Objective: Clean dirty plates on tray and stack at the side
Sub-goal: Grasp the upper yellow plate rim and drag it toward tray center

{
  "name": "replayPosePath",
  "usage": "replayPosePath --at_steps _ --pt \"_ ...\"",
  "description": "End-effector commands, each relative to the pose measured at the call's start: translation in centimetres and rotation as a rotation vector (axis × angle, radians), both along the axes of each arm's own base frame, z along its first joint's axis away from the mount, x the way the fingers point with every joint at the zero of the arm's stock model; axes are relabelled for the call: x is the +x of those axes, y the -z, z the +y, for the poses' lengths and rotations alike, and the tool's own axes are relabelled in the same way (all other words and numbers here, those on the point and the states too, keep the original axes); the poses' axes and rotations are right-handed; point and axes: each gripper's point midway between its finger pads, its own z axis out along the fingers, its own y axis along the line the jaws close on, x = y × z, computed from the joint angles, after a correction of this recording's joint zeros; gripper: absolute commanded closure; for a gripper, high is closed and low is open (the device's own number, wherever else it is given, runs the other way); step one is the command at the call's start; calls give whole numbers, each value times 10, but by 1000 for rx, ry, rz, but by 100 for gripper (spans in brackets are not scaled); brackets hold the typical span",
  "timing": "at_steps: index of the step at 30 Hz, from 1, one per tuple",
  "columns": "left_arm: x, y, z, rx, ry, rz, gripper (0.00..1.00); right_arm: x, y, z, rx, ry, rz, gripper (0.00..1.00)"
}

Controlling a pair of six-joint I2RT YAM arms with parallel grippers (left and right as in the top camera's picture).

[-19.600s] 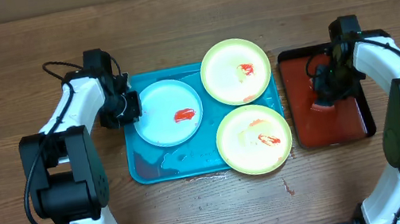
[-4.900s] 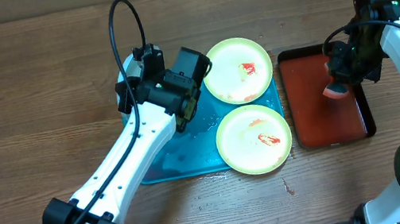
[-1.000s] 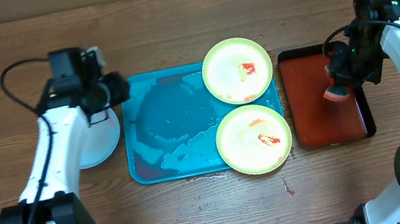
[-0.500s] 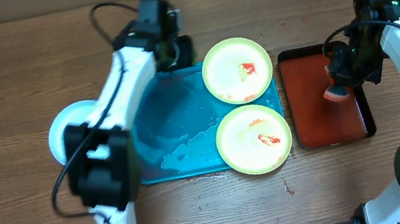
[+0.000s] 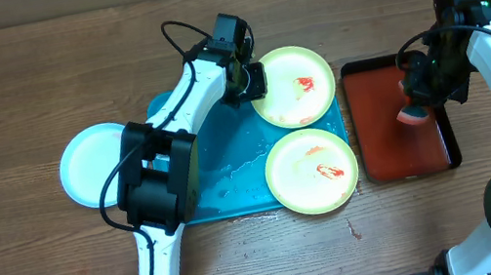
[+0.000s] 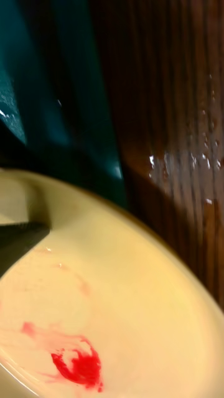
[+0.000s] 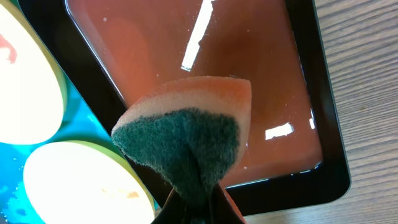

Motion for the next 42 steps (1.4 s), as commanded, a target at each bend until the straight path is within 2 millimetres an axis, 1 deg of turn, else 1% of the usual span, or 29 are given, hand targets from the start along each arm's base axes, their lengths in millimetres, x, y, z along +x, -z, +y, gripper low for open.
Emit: replayPosePath --at_steps 1,2,3,7,11,13,15,16,20,22,25,29,33,37,40,42 --pt "6 0 -8 -11 6 -17 90 0 -3 0 -11 -6 -11 96" --pt "7 -1 -7 -11 4 -20 95 0 -3 0 -11 -6 -11 96" --pt "8 -1 -6 -11 2 -24 96 0 -3 0 -11 -6 -11 96" --pt "14 -4 -2 -1 -11 -40 96 0 -3 0 -11 -6 -11 96" --pt "20 -13 15 9 -33 -26 96 0 -3 0 -11 -6 -11 96" --pt "18 -17 29 33 -33 -3 96 0 -3 0 -11 -6 -11 96" --pt "13 -20 48 79 -37 37 96 0 -3 0 -11 -6 -11 96" --pt "8 -22 65 122 -37 69 96 0 -3 0 -11 -6 -11 96" --pt "-6 -20 110 260 -53 145 96 -1 -3 0 -11 -6 -8 96" --pt "-14 -19 129 310 -66 182 96 0 -3 0 -11 -6 -10 96" --pt "-25 -18 154 359 -81 242 96 3 -3 0 -12 -6 -21 96" --pt "-34 -20 175 367 -88 294 96 2 -3 0 -12 -6 -19 96" --pt "-46 -27 189 375 -80 340 96 2 -3 0 -12 -6 -19 96" --pt "-53 -33 195 378 -66 358 96 2 -3 0 -11 -6 -18 96" --pt "-54 -37 192 362 -55 353 95 2 -3 0 -11 -6 -18 96" --pt "-55 -39 183 327 -11 347 95 2 -3 0 -11 -6 -19 96"
